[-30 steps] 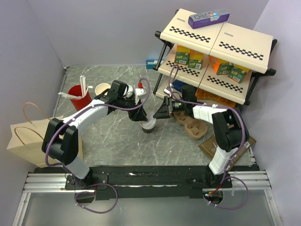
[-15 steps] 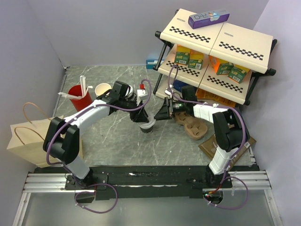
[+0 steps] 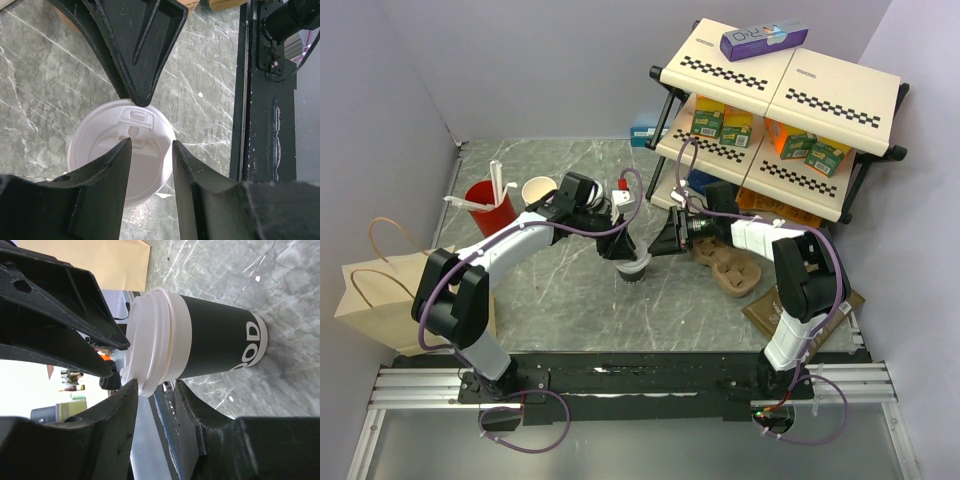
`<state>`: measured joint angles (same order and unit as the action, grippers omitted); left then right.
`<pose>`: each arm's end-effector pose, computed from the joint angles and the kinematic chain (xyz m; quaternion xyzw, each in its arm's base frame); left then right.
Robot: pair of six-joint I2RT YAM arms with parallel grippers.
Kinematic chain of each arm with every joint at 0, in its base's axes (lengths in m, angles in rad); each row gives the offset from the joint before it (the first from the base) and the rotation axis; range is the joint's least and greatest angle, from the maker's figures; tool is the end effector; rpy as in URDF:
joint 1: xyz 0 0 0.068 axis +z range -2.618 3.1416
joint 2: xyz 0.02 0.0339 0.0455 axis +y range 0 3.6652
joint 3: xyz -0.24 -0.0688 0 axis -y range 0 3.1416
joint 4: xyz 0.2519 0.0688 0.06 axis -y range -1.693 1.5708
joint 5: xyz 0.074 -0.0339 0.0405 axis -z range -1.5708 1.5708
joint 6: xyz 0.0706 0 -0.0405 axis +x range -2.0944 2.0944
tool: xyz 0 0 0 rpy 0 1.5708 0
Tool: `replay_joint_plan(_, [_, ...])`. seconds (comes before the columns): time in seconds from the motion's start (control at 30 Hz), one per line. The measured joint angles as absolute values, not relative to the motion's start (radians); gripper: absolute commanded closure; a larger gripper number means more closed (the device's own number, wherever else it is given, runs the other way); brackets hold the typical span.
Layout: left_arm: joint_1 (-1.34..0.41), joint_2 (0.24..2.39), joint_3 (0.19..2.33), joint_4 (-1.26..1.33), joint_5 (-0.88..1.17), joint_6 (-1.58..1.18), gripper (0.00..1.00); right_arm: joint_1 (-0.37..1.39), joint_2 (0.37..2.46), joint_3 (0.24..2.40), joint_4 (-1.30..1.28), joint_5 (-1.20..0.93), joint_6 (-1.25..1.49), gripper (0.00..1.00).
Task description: Pack the takeout coffee
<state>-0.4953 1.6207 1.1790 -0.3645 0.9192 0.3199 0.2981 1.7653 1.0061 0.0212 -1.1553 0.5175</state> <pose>0.2955 -0.2234 0.2155 0.4816 0.6978 -0.4393 0.2970 0.3311 0.1693 0.1501 -0.1357 0.7857 0.5928 0.1130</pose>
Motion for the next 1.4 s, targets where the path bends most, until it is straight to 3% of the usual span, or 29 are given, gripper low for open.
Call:
replay_joint_plan(0.9, [-0.495, 1.621, 1.179, -0.363, 0.914, 0.293, 0.58, 0.297, 1.835, 1.090, -0.095, -1.134, 0.432, 0.54])
replay_joint_plan(1.4, [-0.495, 1.620, 1.177, -0.364, 0.891, 0.294, 0.59, 0.311, 1.835, 1.116, -0.143, -1.107, 0.383, 0.47])
